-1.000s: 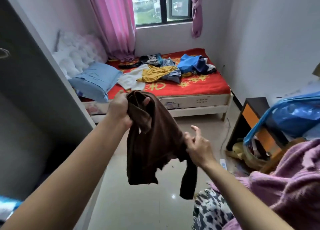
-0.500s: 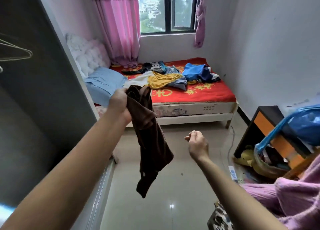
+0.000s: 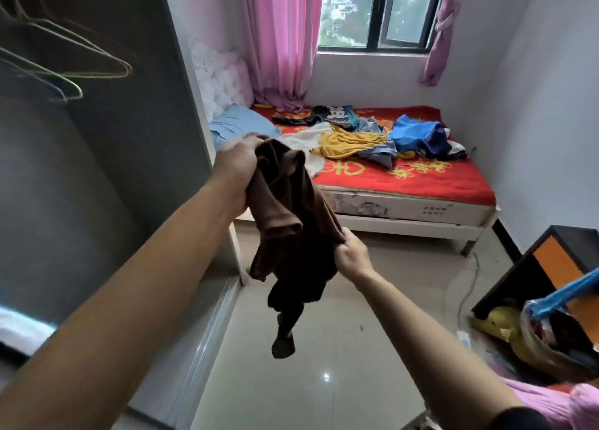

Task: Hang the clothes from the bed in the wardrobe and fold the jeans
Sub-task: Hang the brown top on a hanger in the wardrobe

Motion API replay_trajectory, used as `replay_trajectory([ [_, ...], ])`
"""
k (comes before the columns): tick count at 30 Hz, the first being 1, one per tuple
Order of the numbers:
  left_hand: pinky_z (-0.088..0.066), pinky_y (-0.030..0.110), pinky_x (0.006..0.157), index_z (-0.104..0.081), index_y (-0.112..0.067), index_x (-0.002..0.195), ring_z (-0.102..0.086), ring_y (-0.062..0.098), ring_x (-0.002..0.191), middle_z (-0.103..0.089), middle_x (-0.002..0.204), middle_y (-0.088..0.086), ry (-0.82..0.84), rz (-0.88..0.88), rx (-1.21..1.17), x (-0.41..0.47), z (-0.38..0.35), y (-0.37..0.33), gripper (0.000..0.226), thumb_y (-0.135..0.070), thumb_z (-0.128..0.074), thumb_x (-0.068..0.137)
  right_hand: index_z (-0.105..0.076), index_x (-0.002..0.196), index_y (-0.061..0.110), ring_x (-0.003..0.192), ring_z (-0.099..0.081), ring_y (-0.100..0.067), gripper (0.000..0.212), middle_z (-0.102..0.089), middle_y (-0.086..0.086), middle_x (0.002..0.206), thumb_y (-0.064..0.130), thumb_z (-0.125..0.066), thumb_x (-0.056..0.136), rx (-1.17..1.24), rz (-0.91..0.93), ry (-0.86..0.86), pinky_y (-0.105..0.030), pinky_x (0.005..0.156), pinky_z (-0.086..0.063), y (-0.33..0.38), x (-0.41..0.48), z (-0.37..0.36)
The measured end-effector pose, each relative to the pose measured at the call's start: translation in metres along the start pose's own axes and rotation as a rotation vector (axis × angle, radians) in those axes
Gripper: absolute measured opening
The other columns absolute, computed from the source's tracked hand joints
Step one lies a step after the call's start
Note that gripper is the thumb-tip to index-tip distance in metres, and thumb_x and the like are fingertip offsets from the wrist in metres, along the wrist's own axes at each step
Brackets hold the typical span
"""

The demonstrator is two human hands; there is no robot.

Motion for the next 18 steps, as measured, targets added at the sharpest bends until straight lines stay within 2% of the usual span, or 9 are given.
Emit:
replay_trajectory([
  [1,-0.057,0.034,0.068,-0.065,-0.006,0.091,-0.065,0.021,0.067,-0.066,0.075,0.01,-0.11,-0.063,0.046,0.013,0.018,0.0,0.019,-0.003,-0.046,0.092,-0.066,0.111,0.015,0.105,-0.061,-0.032,0.038,-0.069,-0.013,0.111,0.019,-0.039,0.084,0.018,-0.055,-0.047,-0.037,0.088,-0.048,-0.004,0.009,0.02],
  [3,-0.05,0.021,0.047,-0.056,-0.008,0.083,-0.06,0.013,0.049,-0.059,0.066,0.008,-0.288,-0.081,0.063,0.038,0.055,0.008,0.027,0.003,-0.033,0.093,-0.066,0.116,0.012,0.112,-0.057,-0.035,0.051,-0.066,-0.016,0.121,0.025,-0.034,0.078,0.079,-0.146,-0.118,-0.039,0.096,-0.046,-0.012,0.033,0.06],
  [5,-0.033,0.014,0.034,-0.046,-0.01,0.072,-0.047,0.006,0.031,-0.051,0.049,0.004,-0.432,0.03,0.05,0.061,0.095,0.024,0.033,0.004,-0.023,0.091,-0.065,0.12,0.01,0.114,-0.056,-0.035,0.046,-0.062,-0.017,0.127,0.029,-0.035,0.09,0.159,-0.226,-0.161,-0.041,0.098,-0.046,-0.02,0.057,0.098],
  [7,-0.031,0.014,0.032,-0.046,-0.007,0.07,-0.04,0.005,0.026,-0.045,0.035,-0.002,-0.5,0.153,0.009,0.074,0.124,0.039,0.035,0.002,-0.02,0.092,-0.066,0.106,0.013,0.105,-0.059,-0.033,0.032,-0.065,-0.017,0.122,0.034,-0.044,0.094,0.177,-0.242,-0.184,-0.042,0.092,-0.05,-0.024,0.076,0.134],
  [8,-0.031,0.013,0.033,-0.046,-0.006,0.072,-0.038,0.003,0.025,-0.044,0.034,-0.003,-0.5,0.197,-0.03,0.077,0.128,0.047,0.035,0.001,-0.02,0.094,-0.066,0.104,0.014,0.102,-0.061,-0.032,0.03,-0.066,-0.016,0.119,0.036,-0.051,0.092,0.153,-0.223,-0.177,-0.041,0.09,-0.051,-0.024,0.085,0.15],
  [11,-0.029,0.011,0.032,-0.046,-0.004,0.073,-0.04,0.002,0.027,-0.051,0.053,0.004,-0.466,0.24,-0.038,0.081,0.118,0.064,0.03,0.002,-0.025,0.094,-0.067,0.115,0.017,0.094,-0.067,-0.025,0.051,-0.07,-0.007,0.106,0.051,-0.07,0.077,0.1,-0.132,-0.149,-0.037,0.08,-0.056,-0.014,0.099,0.186],
  [13,-0.027,0.013,0.031,-0.046,-0.007,0.072,-0.04,0.001,0.029,-0.056,0.053,0.004,-0.446,0.191,0.043,0.083,0.095,0.07,0.028,0.004,-0.03,0.092,-0.068,0.106,0.021,0.086,-0.066,-0.018,0.041,-0.07,-0.002,0.099,0.053,-0.067,0.08,0.109,-0.095,-0.127,-0.03,0.067,-0.051,-0.005,0.11,0.201],
  [15,-0.027,0.012,0.032,-0.048,-0.012,0.077,-0.045,0.005,0.036,-0.059,0.062,0.006,-0.434,0.123,0.153,0.084,0.069,0.075,0.026,0.007,-0.037,0.091,-0.068,0.101,0.018,0.089,-0.066,-0.022,0.028,-0.07,-0.007,0.103,0.042,-0.059,0.091,0.212,-0.136,-0.067,-0.035,0.072,-0.054,0.006,0.123,0.207],
  [18,-0.034,0.015,0.036,-0.05,-0.013,0.104,-0.049,0.014,0.055,-0.06,0.087,0.013,-0.322,0.079,0.274,0.086,0.033,0.091,0.028,0.01,-0.047,0.089,-0.067,0.103,0.009,0.081,-0.068,-0.026,0.027,-0.071,-0.014,0.094,0.03,-0.05,0.099,0.445,-0.253,0.051,-0.039,0.076,-0.057,0.022,0.127,0.2],
])
Point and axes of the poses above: each hand's wrist, its own x-axis towards the middle knuckle, its own z-axis out of the back of the hand, y = z × x, the point moved 4 cm from there along x, towards the middle knuckle
